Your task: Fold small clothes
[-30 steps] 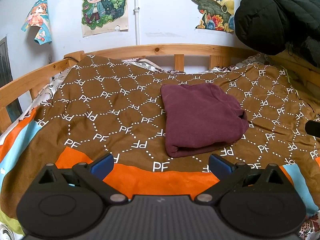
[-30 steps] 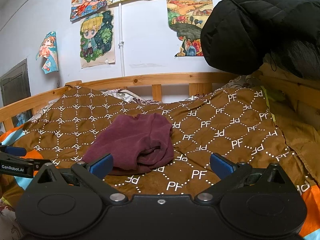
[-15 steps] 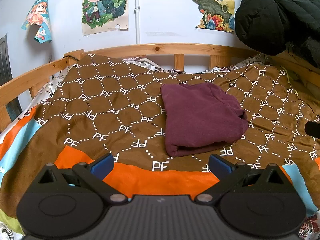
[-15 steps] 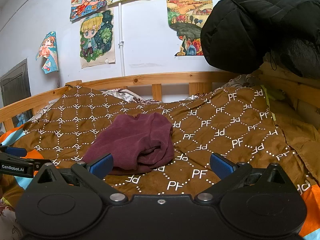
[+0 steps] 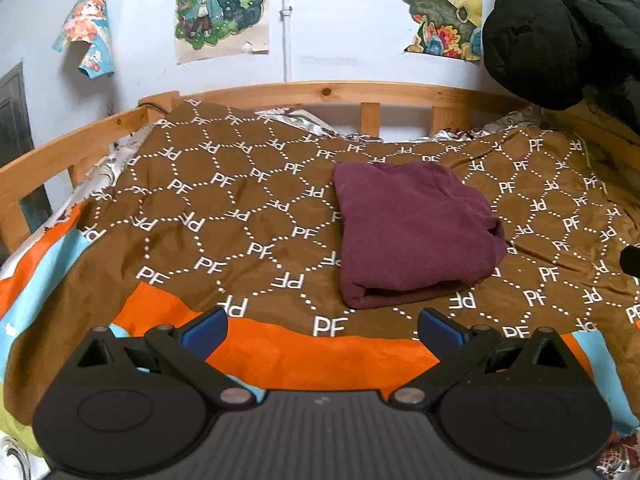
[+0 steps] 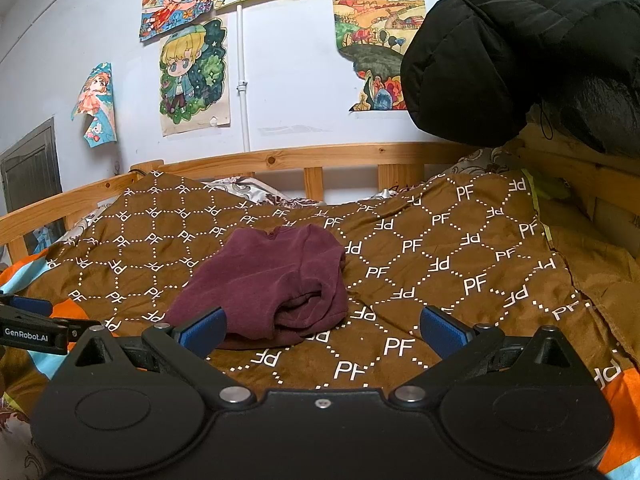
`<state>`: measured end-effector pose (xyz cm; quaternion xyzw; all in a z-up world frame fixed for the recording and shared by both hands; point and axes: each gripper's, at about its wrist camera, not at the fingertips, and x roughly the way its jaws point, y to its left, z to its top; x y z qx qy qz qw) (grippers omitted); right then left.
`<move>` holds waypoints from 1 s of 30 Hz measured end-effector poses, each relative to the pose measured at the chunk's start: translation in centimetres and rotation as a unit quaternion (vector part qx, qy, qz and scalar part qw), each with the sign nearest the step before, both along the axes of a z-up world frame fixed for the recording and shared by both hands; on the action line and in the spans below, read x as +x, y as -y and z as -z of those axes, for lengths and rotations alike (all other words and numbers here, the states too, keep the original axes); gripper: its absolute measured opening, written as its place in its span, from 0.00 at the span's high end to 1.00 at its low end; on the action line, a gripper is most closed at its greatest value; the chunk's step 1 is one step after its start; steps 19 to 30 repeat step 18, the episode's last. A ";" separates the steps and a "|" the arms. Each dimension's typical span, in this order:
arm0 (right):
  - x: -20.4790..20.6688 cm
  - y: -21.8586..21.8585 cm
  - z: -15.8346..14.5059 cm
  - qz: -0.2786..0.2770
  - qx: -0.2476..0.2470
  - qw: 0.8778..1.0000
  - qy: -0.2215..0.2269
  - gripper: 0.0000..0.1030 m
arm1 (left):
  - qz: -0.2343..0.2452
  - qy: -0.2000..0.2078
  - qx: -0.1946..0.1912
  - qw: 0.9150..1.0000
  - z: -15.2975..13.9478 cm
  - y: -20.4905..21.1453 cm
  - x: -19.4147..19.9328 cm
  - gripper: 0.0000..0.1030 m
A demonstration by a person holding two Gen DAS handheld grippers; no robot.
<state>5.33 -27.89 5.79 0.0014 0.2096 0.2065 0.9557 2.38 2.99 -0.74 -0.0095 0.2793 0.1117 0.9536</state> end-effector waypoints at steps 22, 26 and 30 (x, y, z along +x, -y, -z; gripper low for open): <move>-0.1 -0.2 0.1 0.001 0.000 1.000 -0.004 0.00 | 0.000 -0.003 -0.007 1.000 0.1 -0.5 0.1 0.00; -0.1 -0.2 0.1 0.001 0.000 1.000 -0.004 0.00 | 0.000 -0.003 -0.007 1.000 0.1 -0.5 0.1 0.00; -0.1 -0.2 0.1 0.001 0.000 1.000 -0.004 0.00 | 0.000 -0.003 -0.007 1.000 0.1 -0.5 0.1 0.00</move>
